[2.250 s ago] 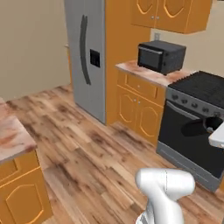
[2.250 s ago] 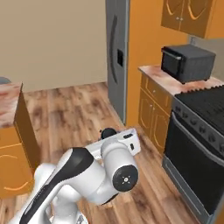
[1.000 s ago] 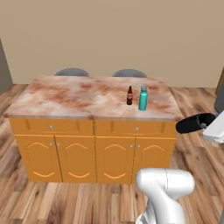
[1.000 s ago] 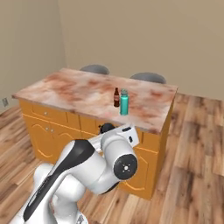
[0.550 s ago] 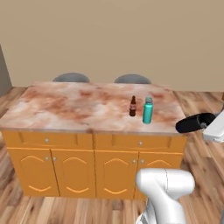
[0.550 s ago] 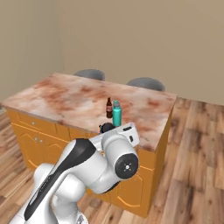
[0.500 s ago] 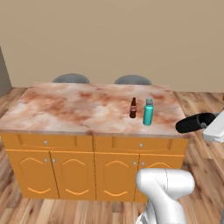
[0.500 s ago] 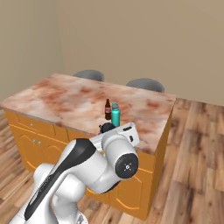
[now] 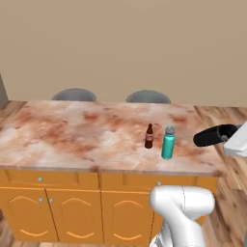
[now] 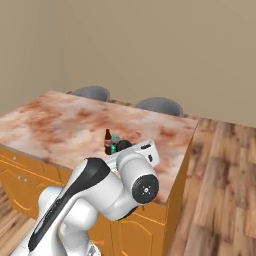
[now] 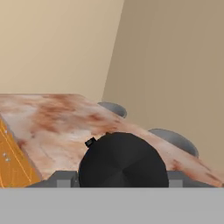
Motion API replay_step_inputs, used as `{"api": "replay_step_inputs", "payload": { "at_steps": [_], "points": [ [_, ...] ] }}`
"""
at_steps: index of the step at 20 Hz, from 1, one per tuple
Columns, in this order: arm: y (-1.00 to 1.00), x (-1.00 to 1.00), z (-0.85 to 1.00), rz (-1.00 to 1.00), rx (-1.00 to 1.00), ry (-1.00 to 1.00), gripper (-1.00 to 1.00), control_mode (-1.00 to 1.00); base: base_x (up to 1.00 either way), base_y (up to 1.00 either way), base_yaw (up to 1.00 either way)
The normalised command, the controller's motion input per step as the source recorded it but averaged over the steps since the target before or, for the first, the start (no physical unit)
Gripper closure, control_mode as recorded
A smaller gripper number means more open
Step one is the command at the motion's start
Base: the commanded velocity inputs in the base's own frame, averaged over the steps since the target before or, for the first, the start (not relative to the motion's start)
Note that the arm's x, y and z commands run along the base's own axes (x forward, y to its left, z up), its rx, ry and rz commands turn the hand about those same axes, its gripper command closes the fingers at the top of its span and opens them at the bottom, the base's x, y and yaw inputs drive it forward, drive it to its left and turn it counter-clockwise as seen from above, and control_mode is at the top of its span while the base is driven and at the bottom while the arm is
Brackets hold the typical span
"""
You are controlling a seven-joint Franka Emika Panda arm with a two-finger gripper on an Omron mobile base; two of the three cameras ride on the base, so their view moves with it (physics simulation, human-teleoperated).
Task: Move the drinks to the dining counter.
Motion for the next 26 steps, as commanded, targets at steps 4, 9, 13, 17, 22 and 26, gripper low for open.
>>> {"api": "replay_step_inputs", "payload": {
  "at_steps": [4,9,13,17,22,26],
  "points": [
    [0.0,0.0,0.0,0.0,0.0,0.0,1.0,1.0,0.57,-0.13,0.0],
    [0.0,0.0,0.0,0.0,0.0,0.0,1.0,1.0,0.54,-0.15,0.0],
    [0.0,0.0,0.0,0.0,0.0,0.0,1.0,1.0,0.43,-0.09,0.0],
    [0.0,0.0,0.0,0.0,0.0,0.0,1.0,1.0,0.11,-0.01,0.01],
    [0.0,0.0,0.0,0.0,0.0,0.0,1.0,-1.0,0.0,-0.01,0.01],
    [-0.11,0.04,0.0,0.0,0.0,0.1,1.0,-1.0,0.0,0.0,0.0]
  ]
}}
